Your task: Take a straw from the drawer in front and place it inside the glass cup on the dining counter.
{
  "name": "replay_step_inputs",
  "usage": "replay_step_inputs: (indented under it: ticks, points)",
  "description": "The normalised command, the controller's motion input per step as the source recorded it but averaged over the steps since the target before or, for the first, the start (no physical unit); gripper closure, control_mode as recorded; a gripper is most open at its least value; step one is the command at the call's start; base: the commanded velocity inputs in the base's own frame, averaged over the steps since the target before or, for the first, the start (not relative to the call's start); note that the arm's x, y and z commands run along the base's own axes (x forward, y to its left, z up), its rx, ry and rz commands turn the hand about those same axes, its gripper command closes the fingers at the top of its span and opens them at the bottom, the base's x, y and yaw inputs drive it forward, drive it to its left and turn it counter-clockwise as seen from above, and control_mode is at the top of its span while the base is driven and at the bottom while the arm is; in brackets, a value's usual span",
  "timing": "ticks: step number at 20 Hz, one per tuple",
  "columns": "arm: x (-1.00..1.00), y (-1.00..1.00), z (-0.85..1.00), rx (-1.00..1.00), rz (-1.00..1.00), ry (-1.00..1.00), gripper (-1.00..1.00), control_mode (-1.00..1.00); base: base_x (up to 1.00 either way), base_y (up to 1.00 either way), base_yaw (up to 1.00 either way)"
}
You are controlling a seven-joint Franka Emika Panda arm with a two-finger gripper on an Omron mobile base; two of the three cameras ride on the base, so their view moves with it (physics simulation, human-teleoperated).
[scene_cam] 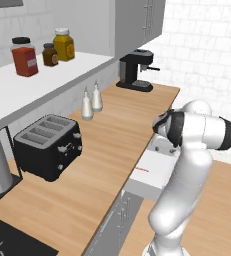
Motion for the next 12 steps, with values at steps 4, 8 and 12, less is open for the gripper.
replay_step_inputs:
  ticks: [4, 8, 12]
  points:
    - [0.15, 0.06, -0.3, -0.04, 0.09, 0.11, -1.0, -1.0, 0.0, 0.0, 0.0]
    - [0.04, 0.02, -0.3, -0.01, 0.09, 0.06, -1.0, -1.0, 0.0, 0.0, 0.0]
    - [0.0, 0.0, -0.3, -0.01, 0.08, 0.0, -1.0, -1.0, 0.0, 0.0, 0.0]
